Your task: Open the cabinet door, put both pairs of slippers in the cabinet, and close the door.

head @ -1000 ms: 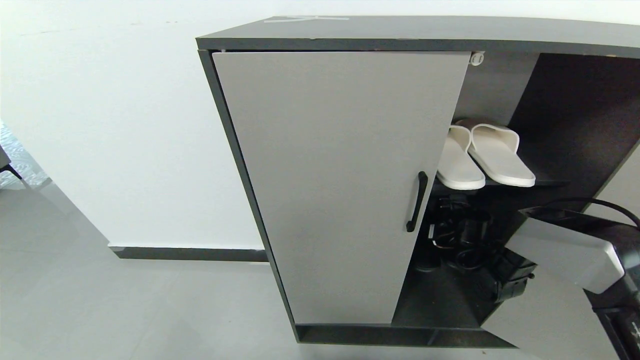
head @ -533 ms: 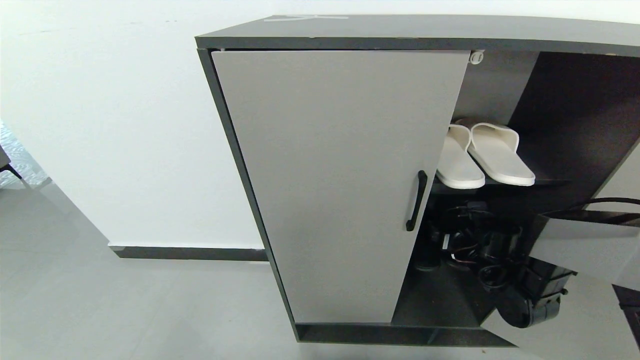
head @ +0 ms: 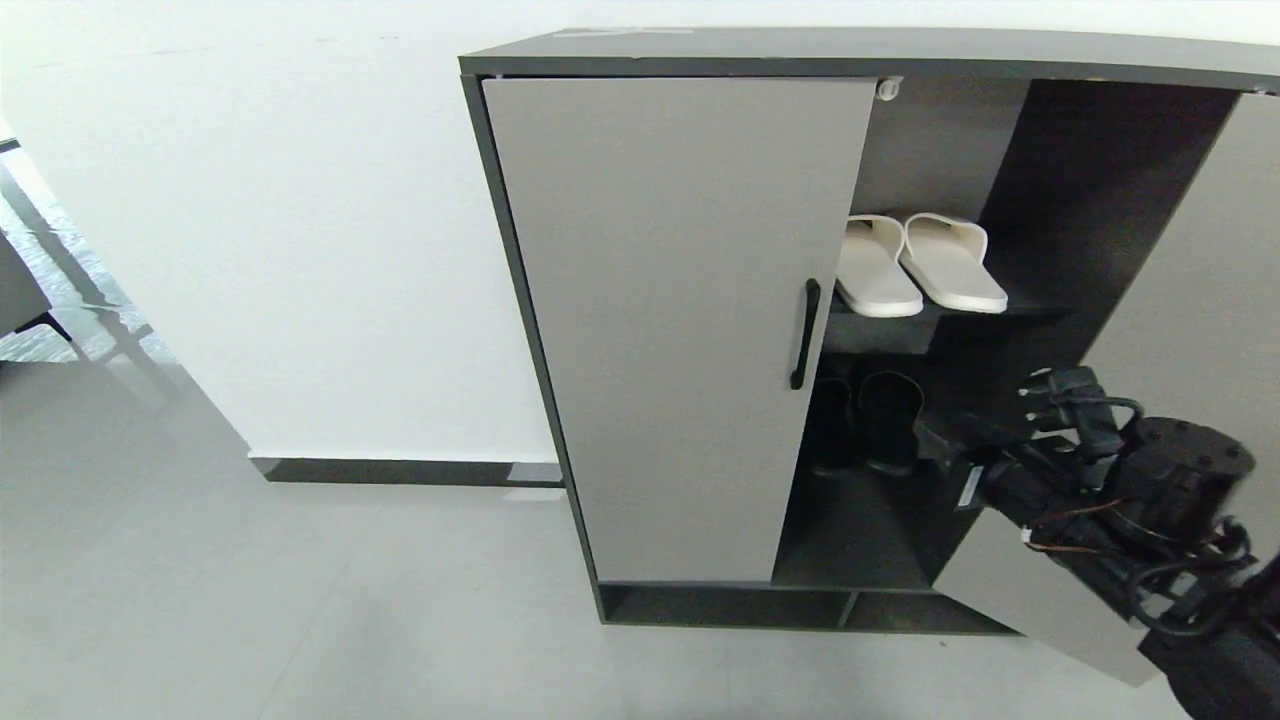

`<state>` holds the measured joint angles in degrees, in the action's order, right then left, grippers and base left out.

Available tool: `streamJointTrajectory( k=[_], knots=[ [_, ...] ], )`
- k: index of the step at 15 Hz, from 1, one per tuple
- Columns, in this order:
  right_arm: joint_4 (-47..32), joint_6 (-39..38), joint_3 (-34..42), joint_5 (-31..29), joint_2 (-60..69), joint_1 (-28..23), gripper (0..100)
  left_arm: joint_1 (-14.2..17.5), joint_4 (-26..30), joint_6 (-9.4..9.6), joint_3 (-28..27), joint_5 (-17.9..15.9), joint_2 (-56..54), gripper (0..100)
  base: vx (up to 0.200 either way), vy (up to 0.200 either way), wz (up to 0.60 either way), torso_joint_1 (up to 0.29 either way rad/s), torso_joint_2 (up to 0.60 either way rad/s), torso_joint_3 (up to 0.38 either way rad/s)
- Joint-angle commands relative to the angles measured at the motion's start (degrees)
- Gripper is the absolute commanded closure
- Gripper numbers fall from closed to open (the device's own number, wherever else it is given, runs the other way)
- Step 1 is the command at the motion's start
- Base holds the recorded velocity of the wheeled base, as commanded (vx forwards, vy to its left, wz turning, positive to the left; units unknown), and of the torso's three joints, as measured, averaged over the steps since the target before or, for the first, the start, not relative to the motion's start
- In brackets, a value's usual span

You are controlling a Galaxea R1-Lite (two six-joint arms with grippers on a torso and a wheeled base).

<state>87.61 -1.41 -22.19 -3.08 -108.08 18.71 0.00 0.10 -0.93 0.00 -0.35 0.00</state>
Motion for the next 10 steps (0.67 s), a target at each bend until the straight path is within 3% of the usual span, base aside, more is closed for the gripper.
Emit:
streamJointTrajectory(
  k=[1, 6, 10],
  knots=[
    [-2.0, -2.1, 4.5, 4.1, 13.2, 0.5, 100, -0.1, 0.0, -0.04, 0.0, 0.0, 0.1, 100, -0.2, -0.2, 0.0, 0.002, 0.01, 0.002],
    [-3.4, -2.8, 2.9, 4.3, 22.7, 0.3, 100, 0.0, 0.0, -0.04, 0.0, 0.0, 0.1, 100, 0.0, -0.2, 0.0, 0.0, 0.0, 0.004],
    [-6.9, -2.6, 2.6, 8.2, 24.1, -3.9, 100, 0.0, 0.0, -0.04, 0.0, 0.0, 0.1, 100, 0.0, -0.2, 0.0, 0.004, 0.0, 0.004]
  ],
)
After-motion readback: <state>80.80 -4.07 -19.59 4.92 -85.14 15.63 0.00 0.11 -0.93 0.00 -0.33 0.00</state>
